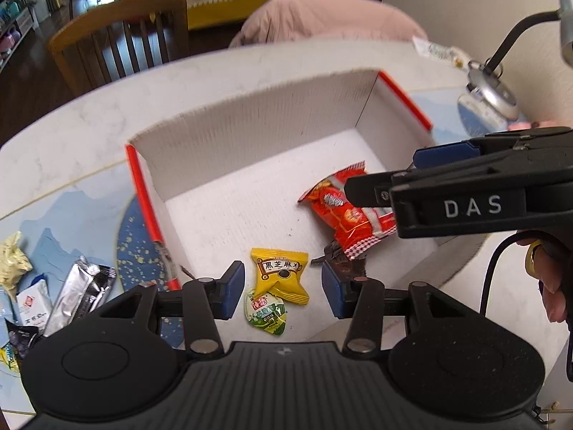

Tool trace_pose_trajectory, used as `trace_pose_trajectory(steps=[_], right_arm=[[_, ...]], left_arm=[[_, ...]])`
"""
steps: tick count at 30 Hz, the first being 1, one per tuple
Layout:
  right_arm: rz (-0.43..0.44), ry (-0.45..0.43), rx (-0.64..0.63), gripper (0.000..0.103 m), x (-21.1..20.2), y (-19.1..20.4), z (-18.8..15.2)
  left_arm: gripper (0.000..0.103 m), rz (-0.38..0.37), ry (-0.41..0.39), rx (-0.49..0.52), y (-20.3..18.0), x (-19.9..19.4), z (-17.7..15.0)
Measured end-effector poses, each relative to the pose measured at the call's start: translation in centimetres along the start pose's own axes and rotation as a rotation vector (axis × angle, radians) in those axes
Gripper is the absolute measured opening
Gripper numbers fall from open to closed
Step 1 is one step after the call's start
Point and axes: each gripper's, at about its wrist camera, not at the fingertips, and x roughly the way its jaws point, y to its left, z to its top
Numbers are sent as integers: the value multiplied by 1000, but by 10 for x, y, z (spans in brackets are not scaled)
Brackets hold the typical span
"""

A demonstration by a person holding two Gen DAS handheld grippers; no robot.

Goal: Organize snacks
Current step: 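Open both tools to release the packets into the shoebox, then move both tools back from the shoebox toward the snack pile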

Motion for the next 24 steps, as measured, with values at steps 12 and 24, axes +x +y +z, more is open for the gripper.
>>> trace_pose_trajectory(steps=[12, 24], right_arm=[[26, -107, -39, 85, -52, 31, -11], [100, -203, -54, 95, -84, 86, -30]], left_arm=[[46, -9, -134, -14, 21, -65, -29], [60, 6, -266, -39, 78, -130, -74]])
